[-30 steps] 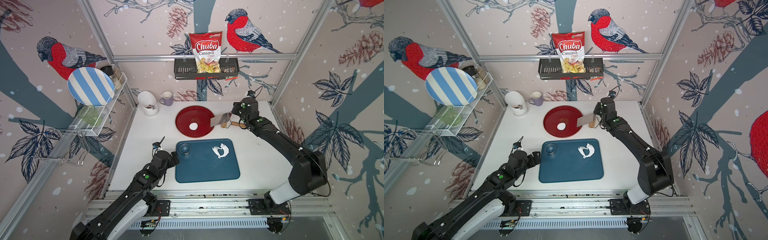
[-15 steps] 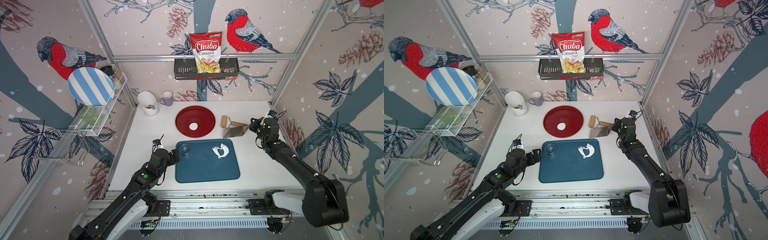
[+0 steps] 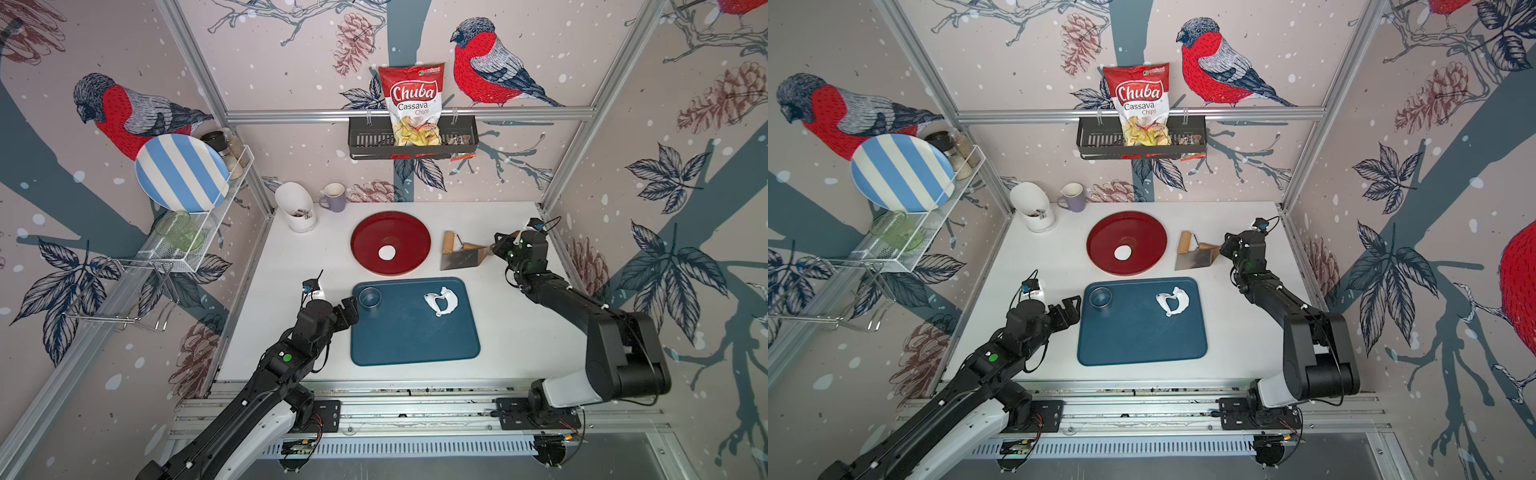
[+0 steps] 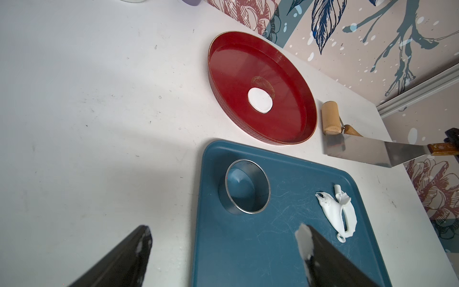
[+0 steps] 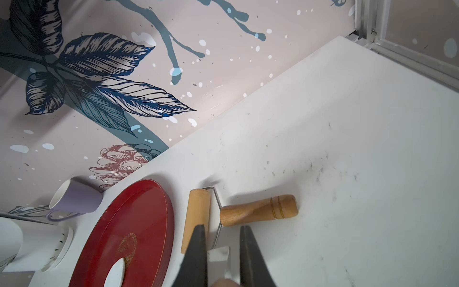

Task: Roll out the dumpling wrappers from the dough
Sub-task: Place the spatula at the center of the board.

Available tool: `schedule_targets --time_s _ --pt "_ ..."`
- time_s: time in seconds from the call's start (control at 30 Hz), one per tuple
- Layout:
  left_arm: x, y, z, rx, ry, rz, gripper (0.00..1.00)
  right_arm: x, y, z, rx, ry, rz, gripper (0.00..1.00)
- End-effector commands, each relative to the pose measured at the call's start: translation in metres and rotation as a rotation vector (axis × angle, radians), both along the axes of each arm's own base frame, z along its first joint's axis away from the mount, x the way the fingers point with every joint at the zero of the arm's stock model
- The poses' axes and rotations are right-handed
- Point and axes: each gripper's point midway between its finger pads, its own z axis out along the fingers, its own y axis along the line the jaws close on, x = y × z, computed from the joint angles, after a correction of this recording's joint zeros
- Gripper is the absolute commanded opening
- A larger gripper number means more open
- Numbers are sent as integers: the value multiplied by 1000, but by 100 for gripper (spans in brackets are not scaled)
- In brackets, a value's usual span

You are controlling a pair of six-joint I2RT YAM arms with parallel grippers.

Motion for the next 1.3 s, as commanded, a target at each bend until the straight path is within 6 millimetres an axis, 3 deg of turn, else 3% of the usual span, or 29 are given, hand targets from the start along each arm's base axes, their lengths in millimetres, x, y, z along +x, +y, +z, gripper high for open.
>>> schedule_targets --time_s 0.0,0.27,0.37,0.5,0.7,0.9,1.07,1.27 --pt "5 -4 9 -15 -28 -10 95 18 9 11 35 -65 32 0" --pt "6 -5 7 -14 -29 -14 95 24 16 -26 58 11 82 3" --pt "7 -6 7 -14 -30 -14 95 23 12 -38 78 46 89 20" --pt "10 -8 6 -14 -27 -21 95 20 0 -56 101 100 78 51" --pt "12 -11 6 -18 -30 -28 95 13 -28 -68 76 162 14 72" --pt "17 -13 6 -5 -45 -36 95 -2 -67 -62 28 185 -94 89" --pt "21 -14 13 7 -72 -42 95 -17 -88 -48 3 173 -143 92" --pt "22 -12 19 14 -90 -35 95 -33 -97 -21 -31 129 -173 98"
